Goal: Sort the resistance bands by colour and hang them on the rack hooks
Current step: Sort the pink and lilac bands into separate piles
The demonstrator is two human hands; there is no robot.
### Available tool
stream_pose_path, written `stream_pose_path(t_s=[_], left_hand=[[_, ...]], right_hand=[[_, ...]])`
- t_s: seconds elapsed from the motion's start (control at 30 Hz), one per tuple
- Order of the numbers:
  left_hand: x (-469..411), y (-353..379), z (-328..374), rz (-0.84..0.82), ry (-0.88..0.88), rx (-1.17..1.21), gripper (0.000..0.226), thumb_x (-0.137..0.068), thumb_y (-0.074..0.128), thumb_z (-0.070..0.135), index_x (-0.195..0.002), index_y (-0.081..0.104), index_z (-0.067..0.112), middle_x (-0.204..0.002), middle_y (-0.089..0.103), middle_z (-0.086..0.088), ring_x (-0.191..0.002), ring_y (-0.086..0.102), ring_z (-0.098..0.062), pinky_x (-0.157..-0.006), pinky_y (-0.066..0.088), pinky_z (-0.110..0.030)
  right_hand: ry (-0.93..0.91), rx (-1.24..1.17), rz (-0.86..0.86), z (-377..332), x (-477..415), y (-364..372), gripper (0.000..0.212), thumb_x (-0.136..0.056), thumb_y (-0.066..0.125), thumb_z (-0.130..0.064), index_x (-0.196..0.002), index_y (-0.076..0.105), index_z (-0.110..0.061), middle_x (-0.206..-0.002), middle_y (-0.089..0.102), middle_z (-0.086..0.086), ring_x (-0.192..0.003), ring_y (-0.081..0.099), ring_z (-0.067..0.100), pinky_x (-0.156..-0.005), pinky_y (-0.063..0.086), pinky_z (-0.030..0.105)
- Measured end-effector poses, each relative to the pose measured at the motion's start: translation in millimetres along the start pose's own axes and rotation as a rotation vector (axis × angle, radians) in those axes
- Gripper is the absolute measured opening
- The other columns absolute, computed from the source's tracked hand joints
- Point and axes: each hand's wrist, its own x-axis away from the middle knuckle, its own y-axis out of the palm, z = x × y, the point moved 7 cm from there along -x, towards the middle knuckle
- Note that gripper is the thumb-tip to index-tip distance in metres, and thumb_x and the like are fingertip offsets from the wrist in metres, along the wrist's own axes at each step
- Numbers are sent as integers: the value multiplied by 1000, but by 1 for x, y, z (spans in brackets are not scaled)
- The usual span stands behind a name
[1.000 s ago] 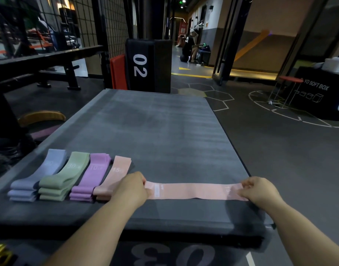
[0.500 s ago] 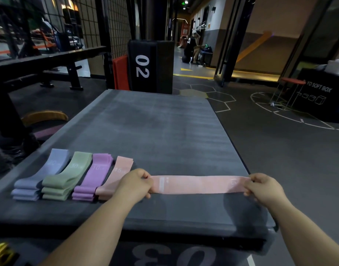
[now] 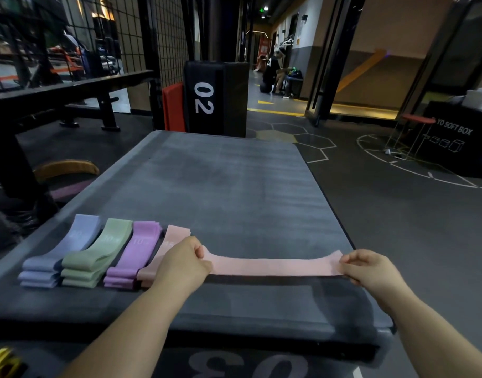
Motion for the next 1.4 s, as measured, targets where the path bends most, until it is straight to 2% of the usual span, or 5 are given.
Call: stream_pose_path(t_s=[0.37, 0.57, 0.93, 1.27, 1.4], left_hand=[[13, -5, 3, -44, 58, -353, 11, -90, 51, 20, -101, 48, 23, -92, 53, 7, -80, 47, -17, -49, 19, -24], [10, 10, 7, -52, 180, -243, 17, -88, 53, 26, -99, 40, 23, -92, 59, 5, -80, 54, -19, -56, 32, -29], [30, 49, 51, 5, 483, -121, 34, -85, 59, 35, -103, 32, 26, -96, 64, 7, -94, 61, -23, -71, 42, -31], [46, 72, 73, 97, 782, -111, 38, -69, 68, 34, -95, 44, 22, -79, 61, 10, -79, 61, -19, -70, 39, -31], [36, 78, 62, 69, 700, -202, 64, -64, 57, 31, -123, 34, 29, -126, 46, 11, -122, 35, -17, -97, 32, -36]], right_hand=[[-144, 626, -137, -8, 12, 30, 16, -77, 72, -21, -71, 62, -31, -72, 64, -10, -71, 58, 6, -58, 38, 11], [-170, 780, -135, -13, 16, 32, 16, -78, 67, -30, -69, 57, -39, -91, 54, -9, -82, 59, 12, -76, 47, 26], [-268, 362, -363, -46, 55, 97, 24, -93, 59, -39, -76, 72, -27, -79, 72, -10, -81, 66, 2, -84, 51, 26], [8, -204, -407, -43, 55, 113, 18, -86, 63, 1, -103, 59, -2, -65, 66, 9, -53, 62, 15, -51, 49, 22], [-34, -142, -420, -42, 49, 106, 16, -86, 59, 3, -100, 60, -5, -60, 57, 5, -51, 54, 15, -49, 44, 24]])
